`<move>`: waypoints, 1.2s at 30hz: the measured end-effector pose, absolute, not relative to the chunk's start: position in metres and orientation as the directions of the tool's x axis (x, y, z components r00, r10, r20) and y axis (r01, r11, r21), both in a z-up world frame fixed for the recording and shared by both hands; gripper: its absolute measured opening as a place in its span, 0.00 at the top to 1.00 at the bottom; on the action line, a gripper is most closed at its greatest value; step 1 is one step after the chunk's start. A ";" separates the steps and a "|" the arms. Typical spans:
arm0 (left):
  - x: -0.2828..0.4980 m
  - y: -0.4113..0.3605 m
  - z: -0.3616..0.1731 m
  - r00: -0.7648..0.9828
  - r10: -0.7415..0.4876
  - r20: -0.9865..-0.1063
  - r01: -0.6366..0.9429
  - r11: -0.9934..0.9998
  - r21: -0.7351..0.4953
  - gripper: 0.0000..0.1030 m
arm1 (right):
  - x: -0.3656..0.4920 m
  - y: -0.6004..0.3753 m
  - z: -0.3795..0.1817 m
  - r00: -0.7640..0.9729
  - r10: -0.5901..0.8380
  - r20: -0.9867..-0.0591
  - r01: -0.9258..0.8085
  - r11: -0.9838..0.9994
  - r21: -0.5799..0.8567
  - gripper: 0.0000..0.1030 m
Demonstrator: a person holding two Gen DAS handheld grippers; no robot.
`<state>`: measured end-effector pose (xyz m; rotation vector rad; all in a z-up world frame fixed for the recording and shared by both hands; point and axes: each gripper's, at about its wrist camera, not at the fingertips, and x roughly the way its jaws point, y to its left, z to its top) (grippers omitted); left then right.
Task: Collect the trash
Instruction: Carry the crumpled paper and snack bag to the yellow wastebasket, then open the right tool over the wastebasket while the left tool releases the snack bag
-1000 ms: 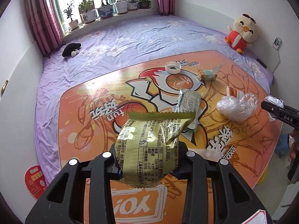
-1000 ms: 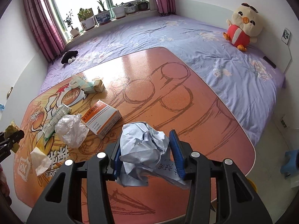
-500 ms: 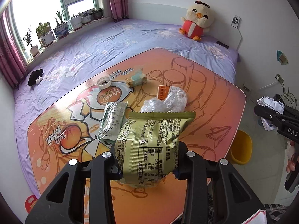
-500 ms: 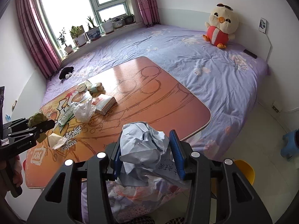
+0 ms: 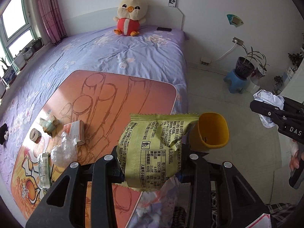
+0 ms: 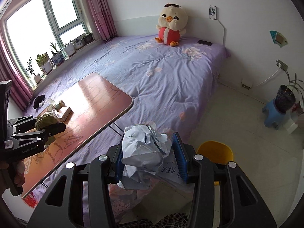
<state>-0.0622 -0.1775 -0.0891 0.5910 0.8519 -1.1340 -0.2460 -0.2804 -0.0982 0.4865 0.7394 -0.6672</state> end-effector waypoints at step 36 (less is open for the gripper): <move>-0.243 -0.463 -0.309 -0.103 -0.256 -0.961 0.995 -0.045 -0.095 0.64 | -0.402 -0.495 -0.328 0.432 -0.210 -0.877 0.755 0.616 0.224 0.54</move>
